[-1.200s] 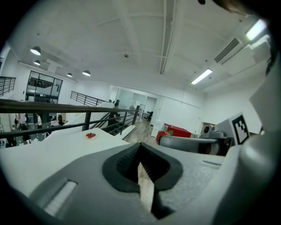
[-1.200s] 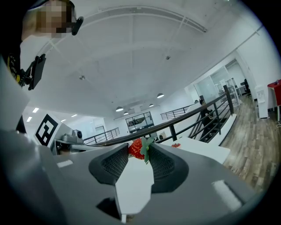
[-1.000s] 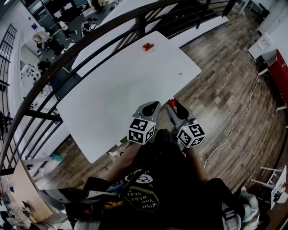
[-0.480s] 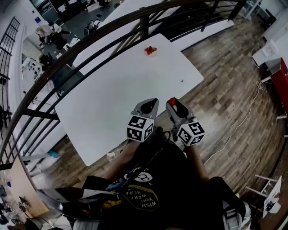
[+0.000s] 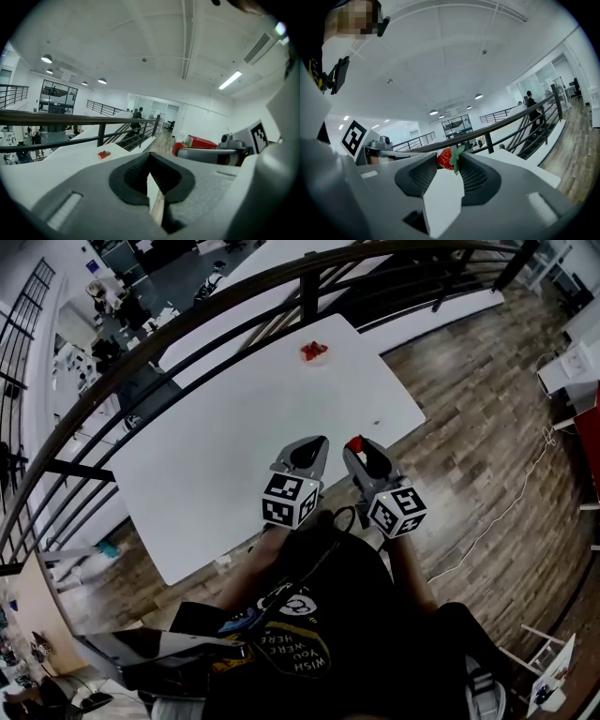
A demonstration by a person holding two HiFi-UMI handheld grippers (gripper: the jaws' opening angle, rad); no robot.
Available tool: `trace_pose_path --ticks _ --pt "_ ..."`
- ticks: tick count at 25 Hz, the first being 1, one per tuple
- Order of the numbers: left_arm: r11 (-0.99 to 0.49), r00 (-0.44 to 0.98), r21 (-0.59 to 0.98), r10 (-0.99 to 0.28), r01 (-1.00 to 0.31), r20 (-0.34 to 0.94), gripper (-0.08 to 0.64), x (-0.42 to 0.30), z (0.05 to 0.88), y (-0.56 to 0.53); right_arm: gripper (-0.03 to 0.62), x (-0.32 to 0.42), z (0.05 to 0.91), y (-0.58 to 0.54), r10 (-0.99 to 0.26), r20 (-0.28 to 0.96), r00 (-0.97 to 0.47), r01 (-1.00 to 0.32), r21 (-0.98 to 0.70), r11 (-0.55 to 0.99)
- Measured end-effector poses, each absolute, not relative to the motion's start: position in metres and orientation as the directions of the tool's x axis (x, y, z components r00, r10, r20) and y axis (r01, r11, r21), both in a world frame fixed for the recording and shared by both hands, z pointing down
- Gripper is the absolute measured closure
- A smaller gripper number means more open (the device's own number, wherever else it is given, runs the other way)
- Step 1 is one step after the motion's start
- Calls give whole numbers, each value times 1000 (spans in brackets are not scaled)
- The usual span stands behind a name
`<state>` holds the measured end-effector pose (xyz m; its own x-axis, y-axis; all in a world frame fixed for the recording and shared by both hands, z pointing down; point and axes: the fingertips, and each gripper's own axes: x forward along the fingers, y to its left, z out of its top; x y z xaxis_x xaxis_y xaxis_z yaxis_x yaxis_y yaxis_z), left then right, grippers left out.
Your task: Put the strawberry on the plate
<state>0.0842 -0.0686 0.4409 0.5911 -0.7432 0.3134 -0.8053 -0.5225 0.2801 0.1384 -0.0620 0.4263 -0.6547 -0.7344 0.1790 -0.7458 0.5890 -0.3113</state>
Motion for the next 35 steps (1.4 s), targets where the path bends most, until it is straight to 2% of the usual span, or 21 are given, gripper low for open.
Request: trace_pose_path --ticks 12,35 --pt "-450 536 299 -762 -842 364 555 85 465 -106 439 144 453 -110 -685 214 -697 -709 -348 613" --pt "-480 594 359 -714 -800 370 555 29 491 -196 439 83 474 -198 -698 284 -657 -751 -325 574"
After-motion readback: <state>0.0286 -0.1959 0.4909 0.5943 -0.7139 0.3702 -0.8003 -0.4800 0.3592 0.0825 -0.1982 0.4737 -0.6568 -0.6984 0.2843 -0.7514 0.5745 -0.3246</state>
